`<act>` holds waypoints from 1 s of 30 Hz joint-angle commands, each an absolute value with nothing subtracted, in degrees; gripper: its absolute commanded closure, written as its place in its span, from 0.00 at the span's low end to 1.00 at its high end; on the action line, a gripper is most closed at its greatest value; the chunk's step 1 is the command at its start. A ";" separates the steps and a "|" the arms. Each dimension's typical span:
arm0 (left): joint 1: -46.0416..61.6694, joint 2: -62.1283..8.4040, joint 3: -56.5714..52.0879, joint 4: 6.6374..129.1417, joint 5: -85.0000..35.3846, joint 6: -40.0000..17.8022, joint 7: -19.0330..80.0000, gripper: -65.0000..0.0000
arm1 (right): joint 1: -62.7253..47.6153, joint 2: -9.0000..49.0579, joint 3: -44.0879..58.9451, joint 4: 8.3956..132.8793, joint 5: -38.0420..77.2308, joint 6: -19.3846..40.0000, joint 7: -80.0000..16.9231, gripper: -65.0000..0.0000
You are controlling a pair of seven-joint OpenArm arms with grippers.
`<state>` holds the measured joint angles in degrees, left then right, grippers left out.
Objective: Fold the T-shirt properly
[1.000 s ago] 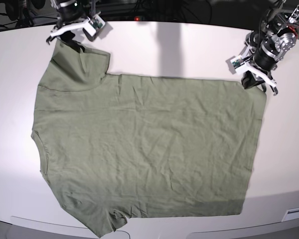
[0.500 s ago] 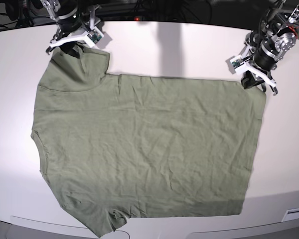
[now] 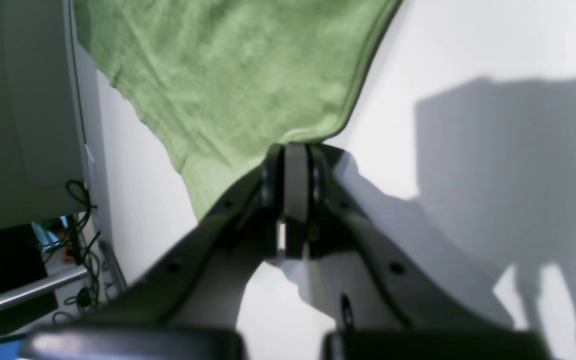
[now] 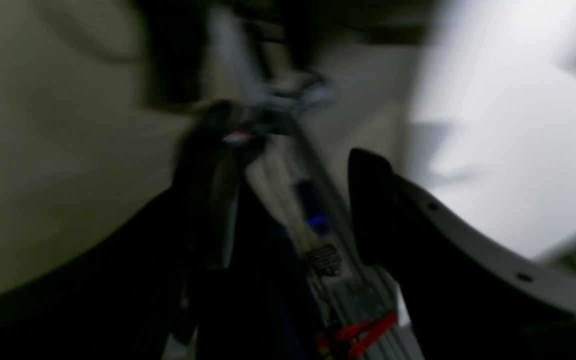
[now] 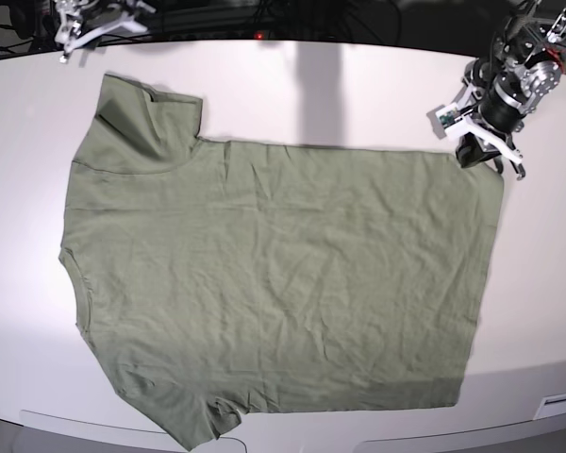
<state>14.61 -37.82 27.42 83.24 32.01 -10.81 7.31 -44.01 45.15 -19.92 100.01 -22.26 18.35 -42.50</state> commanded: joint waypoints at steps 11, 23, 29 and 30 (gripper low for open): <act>16.19 -37.78 28.23 82.15 31.51 -15.40 9.10 1.00 | -53.52 45.39 -24.03 125.69 -23.42 20.12 -39.22 0.47; 16.19 -37.78 28.23 82.15 31.51 -15.38 9.08 1.00 | -52.03 43.70 -24.01 129.73 -38.50 5.32 -25.02 0.47; 16.19 -37.78 28.23 82.15 31.48 -15.40 9.08 1.00 | -45.78 42.54 -23.97 127.17 -33.89 6.50 -31.22 0.47; 16.21 -37.78 28.23 82.15 31.48 -15.40 9.10 1.00 | -44.66 42.54 -23.97 125.86 -33.89 6.63 -31.40 0.47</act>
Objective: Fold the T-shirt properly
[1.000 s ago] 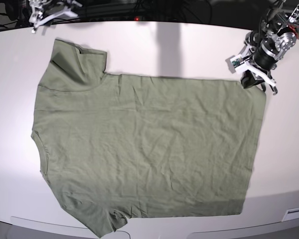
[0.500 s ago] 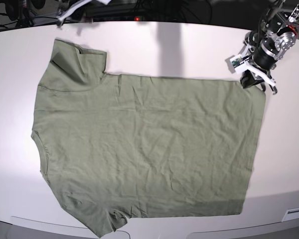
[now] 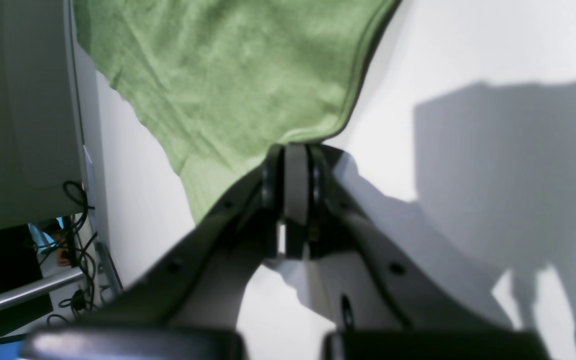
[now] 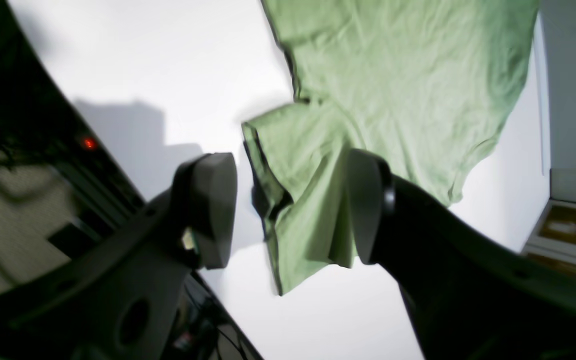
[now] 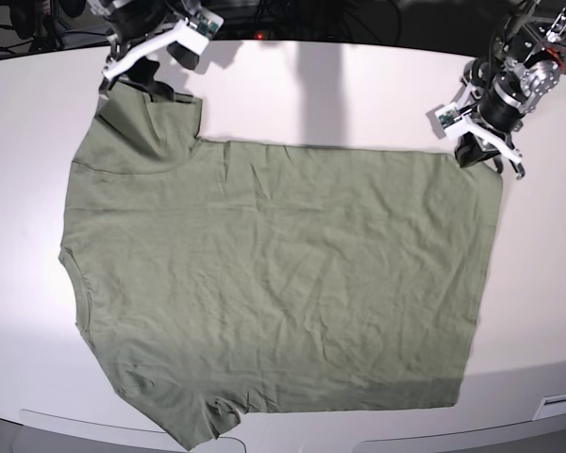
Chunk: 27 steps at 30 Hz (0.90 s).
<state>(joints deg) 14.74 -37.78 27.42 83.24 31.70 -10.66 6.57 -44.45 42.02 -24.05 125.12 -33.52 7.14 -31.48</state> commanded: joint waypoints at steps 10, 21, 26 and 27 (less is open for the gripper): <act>16.19 -37.78 28.23 82.15 31.51 -15.40 9.08 1.00 | -41.76 42.54 -23.97 114.04 -33.87 6.92 -31.38 0.47; 16.19 -37.76 28.23 82.15 31.48 -15.40 9.10 1.00 | -38.94 42.54 -23.97 109.36 -28.64 6.92 -32.49 0.47; 16.19 -37.76 28.23 82.15 31.48 -15.40 9.13 1.00 | -37.10 42.87 -23.97 109.32 -27.16 7.64 -35.05 0.47; 16.19 -37.78 28.23 82.15 31.48 -15.40 9.13 1.00 | -36.91 43.03 -23.88 109.30 -26.28 8.36 -35.29 0.47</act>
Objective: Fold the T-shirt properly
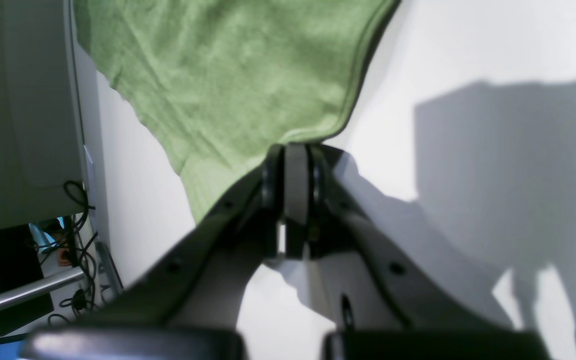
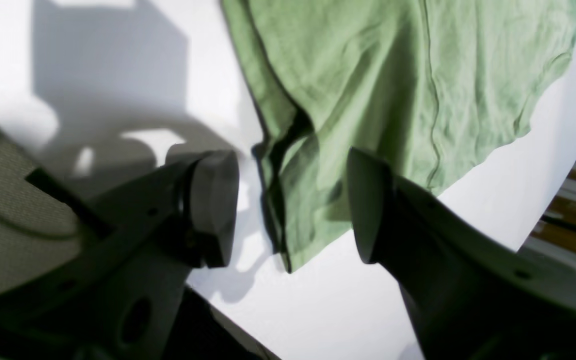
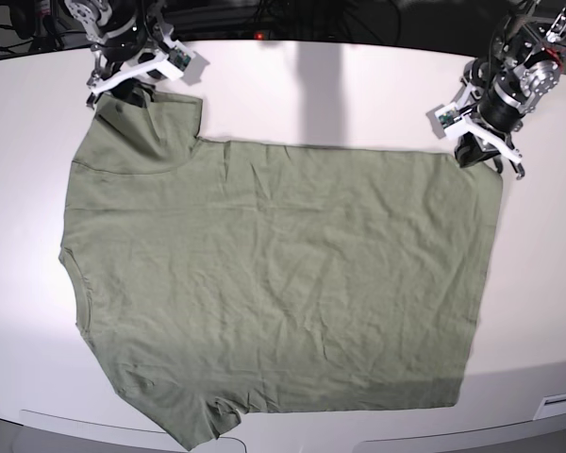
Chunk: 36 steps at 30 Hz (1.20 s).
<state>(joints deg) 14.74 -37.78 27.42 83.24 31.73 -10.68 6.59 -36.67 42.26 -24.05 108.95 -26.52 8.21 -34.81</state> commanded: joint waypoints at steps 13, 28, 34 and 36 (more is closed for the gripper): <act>16.19 -37.78 28.23 82.15 31.48 -15.40 9.10 1.00 | -36.86 43.51 -19.33 109.23 -24.80 15.92 -36.95 0.47; 16.19 -37.78 28.23 82.15 31.48 -15.38 9.13 1.00 | -37.01 46.33 -20.32 103.37 -26.57 15.97 -35.33 0.47; 16.19 -37.76 28.23 82.15 31.51 -15.40 9.10 1.00 | -36.99 46.33 -20.32 103.37 -26.57 15.90 -32.25 0.76; 16.19 -37.78 28.23 82.15 31.51 -15.40 9.13 1.00 | -36.95 46.33 -20.32 103.37 -26.59 15.86 -30.44 0.87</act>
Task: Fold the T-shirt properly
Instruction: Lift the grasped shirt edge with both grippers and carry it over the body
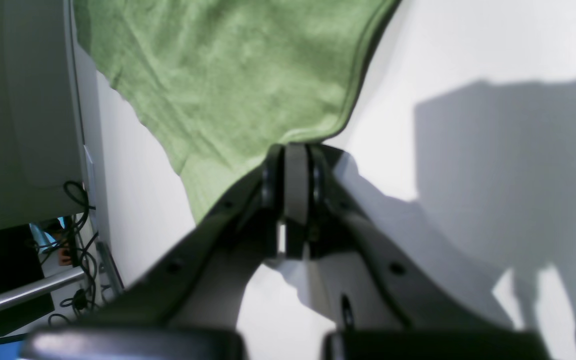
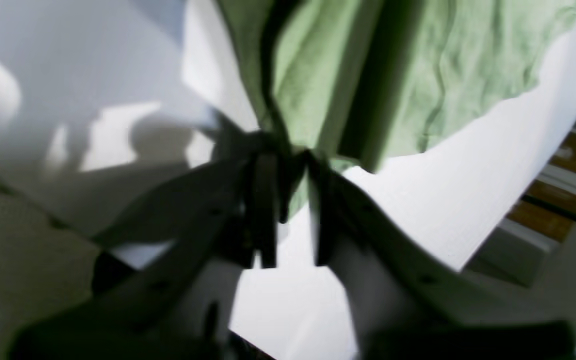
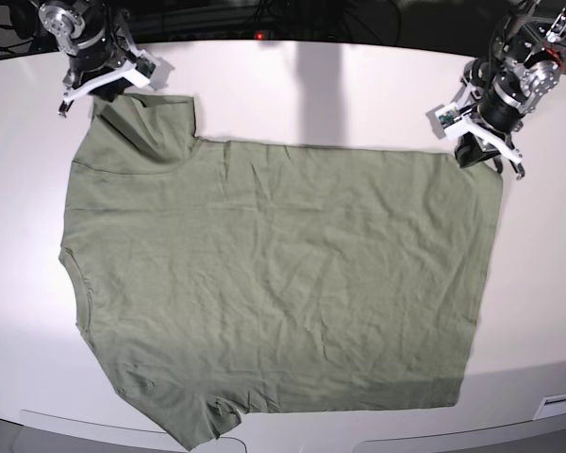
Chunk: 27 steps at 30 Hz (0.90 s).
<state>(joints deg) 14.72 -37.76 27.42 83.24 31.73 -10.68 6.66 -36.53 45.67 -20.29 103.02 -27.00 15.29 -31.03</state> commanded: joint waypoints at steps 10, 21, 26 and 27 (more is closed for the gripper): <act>16.19 -37.80 28.23 82.17 31.51 -15.38 9.13 1.00 | -36.86 46.33 -20.29 105.36 -24.18 10.66 -30.00 1.00; 16.19 -37.85 28.23 87.59 31.53 -15.38 9.52 1.00 | -36.84 45.82 -14.50 114.54 -19.88 9.82 -31.90 1.00; 15.77 -37.82 28.08 91.26 31.77 -15.38 11.64 1.00 | -35.57 43.68 -10.55 114.54 -18.81 9.80 -31.29 1.00; 15.51 -37.82 28.05 91.64 32.29 -15.38 11.99 1.00 | -34.74 43.11 -10.35 114.54 -18.76 9.80 -31.29 1.00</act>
